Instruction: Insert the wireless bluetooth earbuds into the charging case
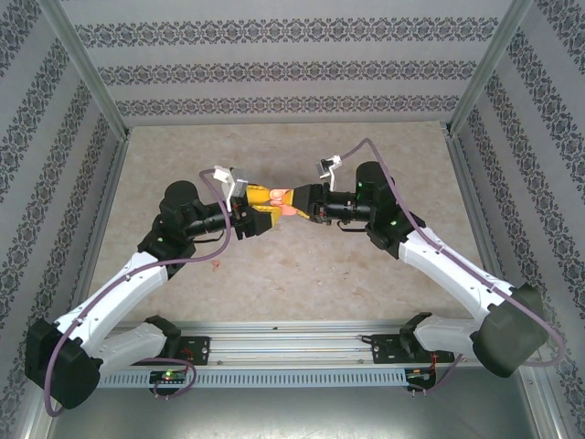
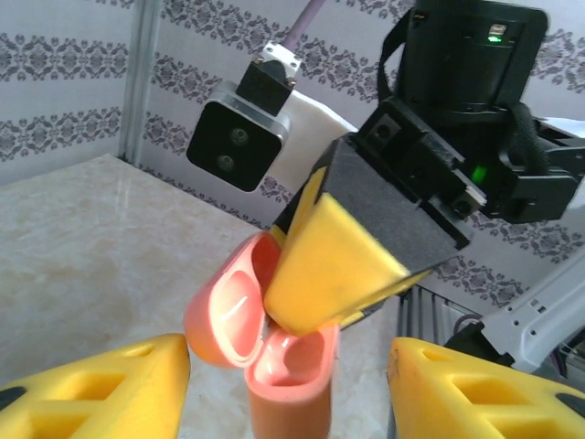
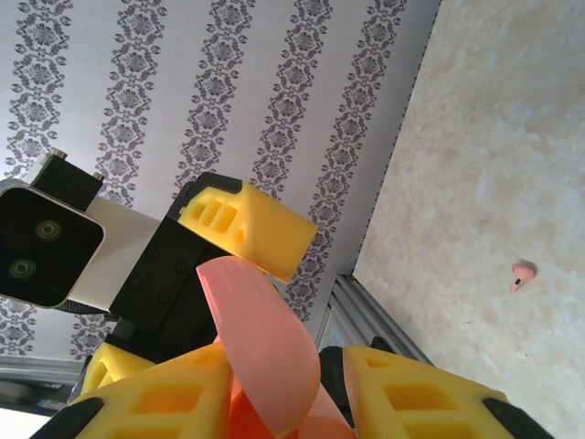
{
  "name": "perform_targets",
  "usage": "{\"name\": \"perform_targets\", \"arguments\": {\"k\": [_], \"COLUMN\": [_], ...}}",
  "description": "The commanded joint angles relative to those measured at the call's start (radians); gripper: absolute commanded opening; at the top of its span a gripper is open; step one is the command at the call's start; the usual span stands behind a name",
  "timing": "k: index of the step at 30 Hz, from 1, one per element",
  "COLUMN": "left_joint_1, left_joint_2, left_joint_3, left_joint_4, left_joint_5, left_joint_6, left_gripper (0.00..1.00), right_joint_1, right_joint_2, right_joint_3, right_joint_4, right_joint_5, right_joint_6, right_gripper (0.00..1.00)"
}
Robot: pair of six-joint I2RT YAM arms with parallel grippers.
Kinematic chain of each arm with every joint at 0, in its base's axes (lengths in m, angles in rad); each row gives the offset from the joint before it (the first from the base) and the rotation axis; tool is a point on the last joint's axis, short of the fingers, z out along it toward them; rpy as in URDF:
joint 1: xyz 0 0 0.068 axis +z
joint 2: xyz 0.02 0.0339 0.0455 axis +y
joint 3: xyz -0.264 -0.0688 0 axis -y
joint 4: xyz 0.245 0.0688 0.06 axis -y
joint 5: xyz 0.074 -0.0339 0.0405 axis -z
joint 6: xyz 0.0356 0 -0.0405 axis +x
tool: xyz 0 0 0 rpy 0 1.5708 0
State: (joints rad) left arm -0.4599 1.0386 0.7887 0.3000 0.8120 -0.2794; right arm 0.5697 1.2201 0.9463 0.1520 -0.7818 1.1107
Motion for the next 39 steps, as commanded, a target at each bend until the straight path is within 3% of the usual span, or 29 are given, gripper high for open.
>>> {"name": "perform_targets", "arguments": {"k": [1, 14, 39], "left_joint_1": [0.019, 0.021, 0.018], "left_joint_2": [0.003, 0.056, 0.131], "left_joint_3": [-0.012, -0.026, -0.006], "left_joint_4": [0.11, 0.156, 0.242], "left_joint_5": [0.093, 0.146, 0.207], "left_joint_6": [-0.046, -0.052, -0.116], "left_gripper": [0.58, 0.6, 0.37], "right_joint_1": [-0.014, -0.018, -0.01], "right_joint_2": [-0.034, -0.048, -0.017], "right_joint_3": [0.008, 0.017, 0.032], "right_joint_4": [-0.015, -0.023, -0.01], "right_joint_5": [-0.049, -0.081, -0.074], "right_joint_6": [-0.047, -0.064, -0.06], "right_gripper": [0.19, 0.19, 0.19]}}
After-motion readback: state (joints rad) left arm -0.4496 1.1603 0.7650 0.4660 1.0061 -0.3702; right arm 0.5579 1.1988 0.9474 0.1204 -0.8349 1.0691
